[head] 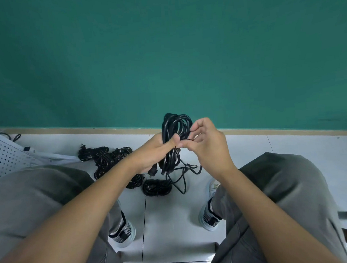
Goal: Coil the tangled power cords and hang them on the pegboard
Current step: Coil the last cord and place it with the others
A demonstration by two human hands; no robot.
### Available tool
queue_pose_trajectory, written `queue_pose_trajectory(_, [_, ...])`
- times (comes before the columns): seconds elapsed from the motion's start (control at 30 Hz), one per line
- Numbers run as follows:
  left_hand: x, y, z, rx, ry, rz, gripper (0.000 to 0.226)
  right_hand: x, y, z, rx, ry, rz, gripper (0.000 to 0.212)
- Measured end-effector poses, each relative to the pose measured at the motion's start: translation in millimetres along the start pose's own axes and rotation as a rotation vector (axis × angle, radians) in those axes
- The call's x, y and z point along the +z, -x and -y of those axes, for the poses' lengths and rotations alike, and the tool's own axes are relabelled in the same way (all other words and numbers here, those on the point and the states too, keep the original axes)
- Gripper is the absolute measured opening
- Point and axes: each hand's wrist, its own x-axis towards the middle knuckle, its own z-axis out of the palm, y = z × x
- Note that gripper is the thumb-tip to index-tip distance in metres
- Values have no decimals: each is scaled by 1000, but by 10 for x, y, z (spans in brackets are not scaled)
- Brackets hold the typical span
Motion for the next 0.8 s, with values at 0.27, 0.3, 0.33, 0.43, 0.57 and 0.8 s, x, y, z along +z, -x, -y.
queue_pose_trajectory(0.27, [-71, 20, -93, -16, 372, 8, 15, 14, -21, -60, 9, 6, 49, 18])
queue_pose_trajectory(0.3, [-110, 6, -91, -13, 405, -14, 16, 7, -37, -83, 31, 29, 74, 16])
queue_pose_trajectory(0.33, [-141, -1, -85, -20, 416, -42, 18, 2, -52, -105, 52, 54, 106, 14])
queue_pose_trajectory(0.43, [-184, -2, -52, -63, 333, -103, 11, 18, -69, -126, 79, 73, 142, 10])
queue_pose_trajectory(0.57, [-161, -28, -17, -144, 168, -131, 28, 7, -67, -100, 8, -84, -89, 23])
queue_pose_trajectory(0.8, [39, 6, -22, -133, 141, 33, 30, 83, -47, 6, -76, -149, -204, 23])
